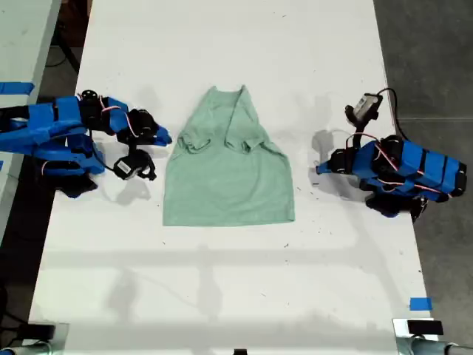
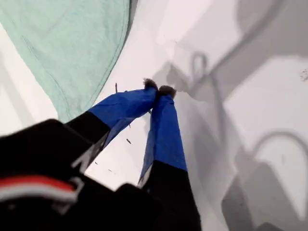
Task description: Fold t shirt
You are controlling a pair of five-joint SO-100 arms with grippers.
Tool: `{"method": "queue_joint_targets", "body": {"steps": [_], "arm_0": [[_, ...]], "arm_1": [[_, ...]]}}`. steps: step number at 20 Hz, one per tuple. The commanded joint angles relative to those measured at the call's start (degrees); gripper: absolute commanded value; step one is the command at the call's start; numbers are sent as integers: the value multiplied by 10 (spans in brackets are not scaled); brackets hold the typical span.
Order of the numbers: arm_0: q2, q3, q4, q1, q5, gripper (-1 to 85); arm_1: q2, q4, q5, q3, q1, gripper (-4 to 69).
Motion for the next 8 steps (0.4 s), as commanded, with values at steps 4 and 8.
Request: {"method": "queue_joint_targets", "body": {"steps": [4,8], "arm_0": [[25,156,-192,-25,89,6],[41,178,-225,-47,170,-1]], "arm_1": [[-2,-14,-9,7,6,12],[-2,-14,-8,7,5,12]]}}
